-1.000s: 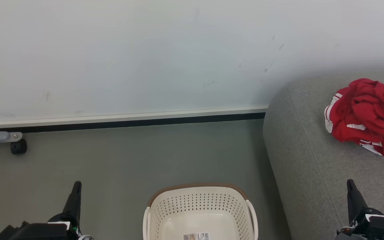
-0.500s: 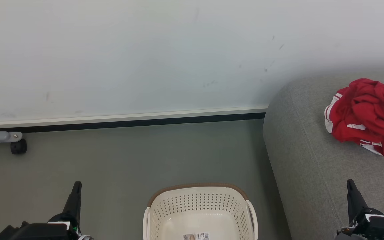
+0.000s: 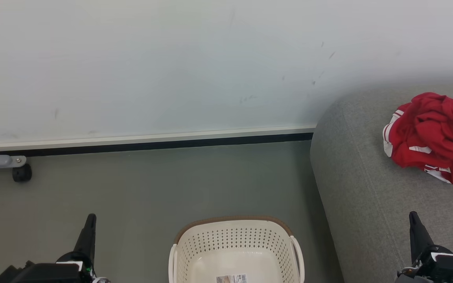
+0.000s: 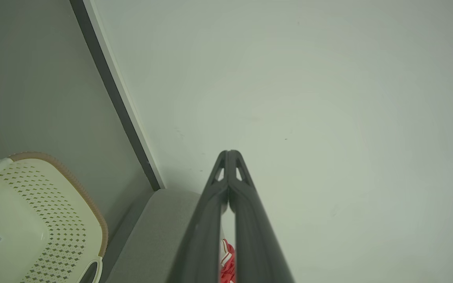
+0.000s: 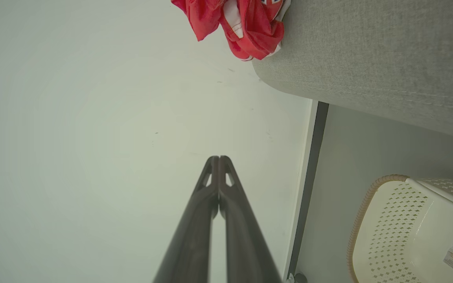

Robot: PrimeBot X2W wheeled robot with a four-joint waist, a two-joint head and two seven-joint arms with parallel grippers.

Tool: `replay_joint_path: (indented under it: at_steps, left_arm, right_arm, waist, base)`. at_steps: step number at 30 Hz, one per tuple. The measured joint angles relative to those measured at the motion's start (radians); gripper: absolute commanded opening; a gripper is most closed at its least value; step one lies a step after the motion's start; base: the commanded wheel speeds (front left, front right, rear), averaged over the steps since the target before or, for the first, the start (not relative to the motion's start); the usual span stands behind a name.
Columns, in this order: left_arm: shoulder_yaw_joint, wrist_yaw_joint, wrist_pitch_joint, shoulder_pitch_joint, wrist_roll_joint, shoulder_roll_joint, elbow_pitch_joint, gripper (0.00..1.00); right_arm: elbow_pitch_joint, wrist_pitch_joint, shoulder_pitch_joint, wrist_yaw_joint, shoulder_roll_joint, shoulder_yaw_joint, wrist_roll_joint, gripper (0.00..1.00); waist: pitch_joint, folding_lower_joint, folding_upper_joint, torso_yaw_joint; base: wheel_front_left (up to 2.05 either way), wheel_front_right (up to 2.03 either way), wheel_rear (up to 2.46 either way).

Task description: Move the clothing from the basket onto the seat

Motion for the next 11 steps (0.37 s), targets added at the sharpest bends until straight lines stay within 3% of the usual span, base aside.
replay_joint_path:
  at_steps: [11]
  left_arm:
    - [0.000, 0.000, 0.000, 0.000, 0.000, 0.000, 0.000, 0.00]
  right_arm:
    - [0.000, 0.000, 0.000, 0.000, 0.000, 0.000, 0.000, 0.00]
  waist:
    - [0.000, 0.0000, 0.0000, 0.000]
  base:
    - [0.00, 0.00, 0.00]
